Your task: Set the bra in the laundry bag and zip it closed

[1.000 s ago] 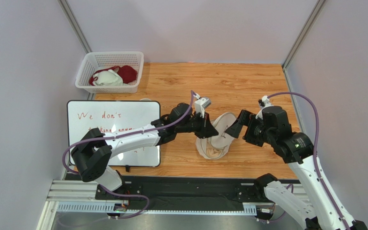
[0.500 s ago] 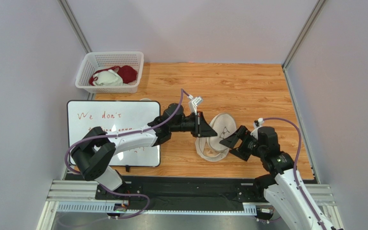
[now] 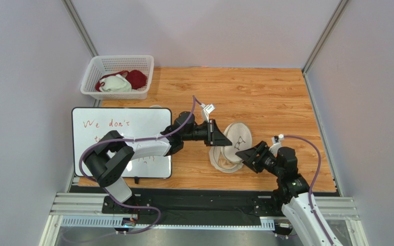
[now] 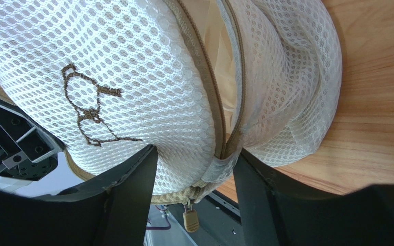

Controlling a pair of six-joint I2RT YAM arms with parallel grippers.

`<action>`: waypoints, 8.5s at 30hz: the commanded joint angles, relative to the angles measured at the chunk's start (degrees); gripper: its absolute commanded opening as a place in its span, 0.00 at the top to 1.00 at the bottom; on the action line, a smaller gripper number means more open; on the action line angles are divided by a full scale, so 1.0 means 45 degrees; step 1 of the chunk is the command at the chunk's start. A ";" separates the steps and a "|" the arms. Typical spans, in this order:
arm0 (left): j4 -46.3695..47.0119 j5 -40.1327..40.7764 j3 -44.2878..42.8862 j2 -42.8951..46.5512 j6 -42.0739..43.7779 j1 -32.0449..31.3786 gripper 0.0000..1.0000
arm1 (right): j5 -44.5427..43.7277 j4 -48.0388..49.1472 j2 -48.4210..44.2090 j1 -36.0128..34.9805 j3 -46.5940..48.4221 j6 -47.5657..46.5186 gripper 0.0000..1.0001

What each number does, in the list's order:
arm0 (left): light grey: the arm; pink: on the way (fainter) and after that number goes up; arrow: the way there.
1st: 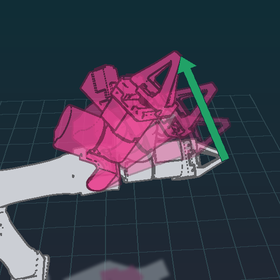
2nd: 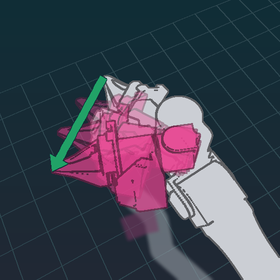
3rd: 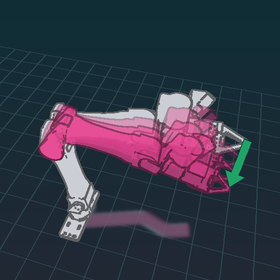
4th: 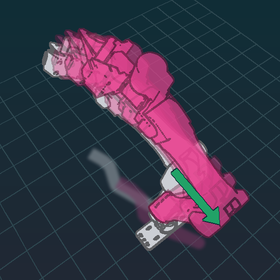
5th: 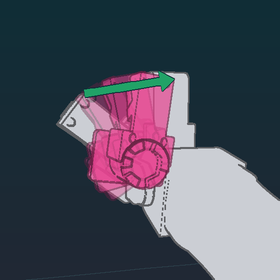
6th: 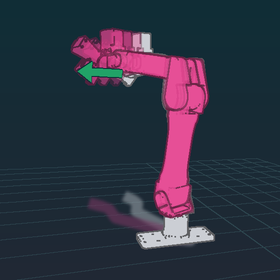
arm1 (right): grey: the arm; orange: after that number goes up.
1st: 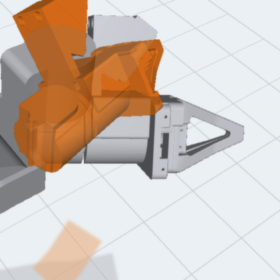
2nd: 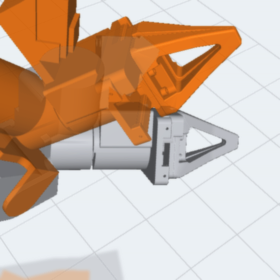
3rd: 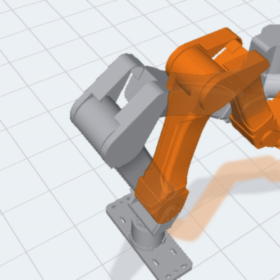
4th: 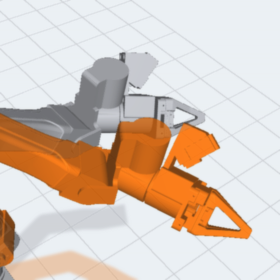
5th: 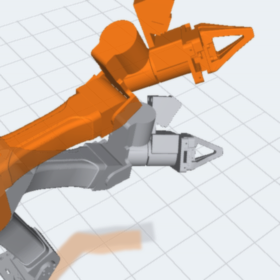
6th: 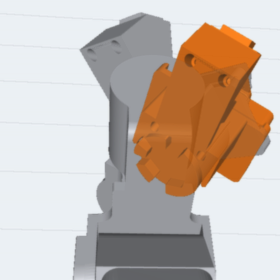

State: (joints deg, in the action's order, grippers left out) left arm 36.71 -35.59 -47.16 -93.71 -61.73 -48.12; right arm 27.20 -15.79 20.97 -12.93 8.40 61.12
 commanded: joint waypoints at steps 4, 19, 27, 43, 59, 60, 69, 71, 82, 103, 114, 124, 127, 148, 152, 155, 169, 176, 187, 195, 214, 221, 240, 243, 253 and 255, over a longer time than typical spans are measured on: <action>0.1043 -0.0489 0.0088 0.0004 -0.0228 0.0048 1.00 | 0.0225 0.1244 0.0438 0.0061 0.0144 0.0108 0.63; -1.2296 0.9272 -0.3368 0.2835 0.7664 -0.2309 0.52 | 0.0283 -0.0474 0.2370 0.0060 0.1938 0.0109 0.99; -1.2007 1.1503 -0.3271 0.3286 0.7410 -0.4676 0.58 | 0.0225 -0.1861 0.3678 0.0080 0.3131 0.0050 0.96; -1.0911 0.7188 -0.6141 -0.0287 0.7763 -0.5167 0.63 | -0.0185 -0.3171 0.4207 0.0060 0.4070 0.0304 0.93; -1.1771 0.7597 -0.6025 -0.0640 0.6824 -0.5323 0.67 | -0.0146 -0.3171 0.4168 0.0080 0.3972 0.0148 0.94; -1.1925 0.7636 -0.6005 -0.0582 0.6786 -0.5323 0.67 | -0.0146 -0.3190 0.4168 0.0080 0.3953 0.0167 0.93; -1.2180 0.7773 -0.6024 -0.0912 0.6551 -0.5323 0.67 | -0.0107 -0.3249 0.4129 0.0060 0.3992 0.0148 0.94; -1.2239 0.7734 -0.6122 -0.1011 0.6570 -0.5323 0.68 | -0.0088 -0.3268 0.4090 0.0060 0.3992 0.0167 0.94; -1.2941 0.8923 -0.6201 -0.1109 0.6726 -0.5303 0.98 | -0.0185 -0.3405 0.3894 0.0060 0.4011 0.0070 0.99; -1.1404 0.7659 -0.2313 0.2055 0.8465 -0.4854 1.00 | 0.1279 -0.3405 0.6492 0.0646 0.5867 -0.3056 1.00; -1.0522 0.7071 -0.3368 0.0942 0.7685 -0.4561 1.00 | 0.0773 -0.5181 0.4678 0.0627 0.5303 -0.1984 0.42; -0.9780 0.5880 -0.3368 0.0766 0.7410 -0.4541 1.00 | 0.0850 -0.5397 0.3250 0.0101 0.3992 0.0030 0.43; -0.9369 0.5471 -0.3349 0.0786 0.7333 -0.4541 1.00 | 0.0908 -0.4851 0.3308 -0.0193 0.3681 0.0438 0.43; -1.0930 0.6873 -0.2784 0.0570 0.7333 -0.4230 1.00 | 0.0381 -0.3191 0.3699 -0.0760 0.3211 0.1359 1.00; -1.1185 0.6895 -0.2042 0.1038 0.7526 -0.3820 1.00 | 0.0596 -0.3073 0.3953 -0.0760 0.3269 0.1085 1.00; -1.1010 0.6661 -0.1436 0.1682 0.7935 -0.3624 1.00 | 0.0868 -0.2917 0.3992 -0.0508 0.3192 0.1007 1.00; -0.8685 0.3691 0.0303 0.3481 0.8835 -0.3624 1.00 | 0.1494 -0.2799 0.3953 -0.0154 0.3425 0.0734 1.00; -0.8431 0.3125 0.1044 0.3422 0.8914 -0.3624 1.00 | 0.1923 -0.2994 0.3680 0.0235 0.3308 0.0616 1.00; -0.8412 0.2598 0.0754 0.3696 0.9071 -0.3624 1.00 | 0.2295 -0.3051 0.4010 0.0451 0.3288 -0.0124 1.00; -0.8800 0.2752 -0.0067 0.3481 0.9343 -0.3624 1.00 | 0.2822 -0.2567 0.4167 0.0470 0.3269 -0.0613 1.00; -0.7119 0.4313 -0.1473 0.1763 0.7020 -0.3624 1.00 | 0.0406 -0.6097 1.0849 -0.0974 0.9928 -0.6785 0.41; -0.7181 0.4570 -0.1708 0.1587 0.7078 -0.3624 1.00 | -0.2376 -0.7760 0.7494 -0.0975 0.9170 -0.6475 0.16; -0.8485 0.5311 -0.0792 0.2230 0.6844 -0.3624 1.00 | -0.0692 -0.4321 0.6120 -0.1698 0.6275 -0.3327 1.00; -0.9169 0.6189 0.0067 0.2952 0.7019 -0.3604 1.00 | -0.0382 -0.4557 0.6316 -0.1289 0.6511 -0.3854 1.00; -1.0287 0.6252 0.1496 0.5394 0.7859 -0.2920 1.00 | 0.2116 -0.3408 0.8130 -0.0584 0.7194 -0.4969 1.00; -0.9781 0.5471 0.1165 0.5337 0.7899 -0.2920 1.00 | 0.2333 -0.2997 0.8928 -0.0720 0.7448 -0.4931 1.00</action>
State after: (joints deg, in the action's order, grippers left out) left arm -7.14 -7.22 -39.75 -71.02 -28.71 -61.30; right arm 33.08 -35.40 56.53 -16.03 37.93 41.32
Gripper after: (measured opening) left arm 0.008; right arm 0.014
